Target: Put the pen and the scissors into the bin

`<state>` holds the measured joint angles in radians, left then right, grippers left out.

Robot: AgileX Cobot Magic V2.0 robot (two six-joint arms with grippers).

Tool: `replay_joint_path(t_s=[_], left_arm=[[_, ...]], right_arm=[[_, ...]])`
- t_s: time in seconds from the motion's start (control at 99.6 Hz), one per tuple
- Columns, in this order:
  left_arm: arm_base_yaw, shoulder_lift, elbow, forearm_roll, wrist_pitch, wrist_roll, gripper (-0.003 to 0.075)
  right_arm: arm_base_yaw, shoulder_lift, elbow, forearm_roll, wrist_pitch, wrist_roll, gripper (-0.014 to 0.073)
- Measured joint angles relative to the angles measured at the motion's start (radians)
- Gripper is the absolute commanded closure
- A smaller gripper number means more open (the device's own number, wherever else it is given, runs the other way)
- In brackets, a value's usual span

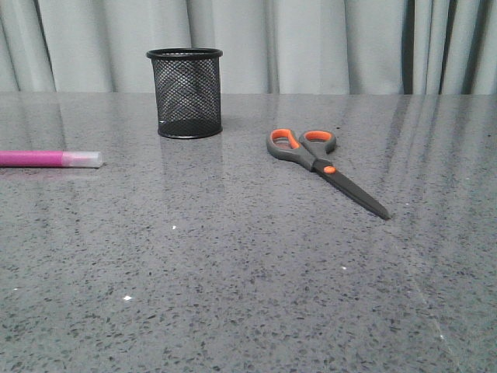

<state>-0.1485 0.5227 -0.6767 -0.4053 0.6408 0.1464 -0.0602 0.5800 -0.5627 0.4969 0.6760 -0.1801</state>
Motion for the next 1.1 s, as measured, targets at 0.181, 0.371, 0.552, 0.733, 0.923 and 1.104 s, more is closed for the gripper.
replay_joint_path(t_s=[0.181,0.371,0.552,0.733,0.923,1.104], left_arm=[[0.0,0.109,-0.115,0.013,0.099,0.031,0.0741],[0.0,0.152,-0.146,0.017,0.14,0.041,0.0741],[0.0,0.171,-0.147,0.018,0.165,0.106,0.0691],[0.0,0.177,-0.147,0.018,0.167,0.176,0.0349],[0.0,0.218,-0.15,0.018,0.175,0.21,0.0288],[0.0,0.35,-0.228,0.02,0.269,0.296,0.0304]], right_arm=[[0.0,0.171,-0.168,-0.016,0.185,-0.054,0.0641],[0.0,0.247,-0.264,-0.017,0.264,-0.077,0.0631],[0.0,0.27,-0.295,-0.013,0.287,-0.097,0.044],[0.0,0.278,-0.298,-0.007,0.296,-0.101,0.0287],[0.0,0.28,-0.298,-0.007,0.296,-0.101,0.0284],[0.0,0.28,-0.298,-0.007,0.296,-0.105,0.0284]])
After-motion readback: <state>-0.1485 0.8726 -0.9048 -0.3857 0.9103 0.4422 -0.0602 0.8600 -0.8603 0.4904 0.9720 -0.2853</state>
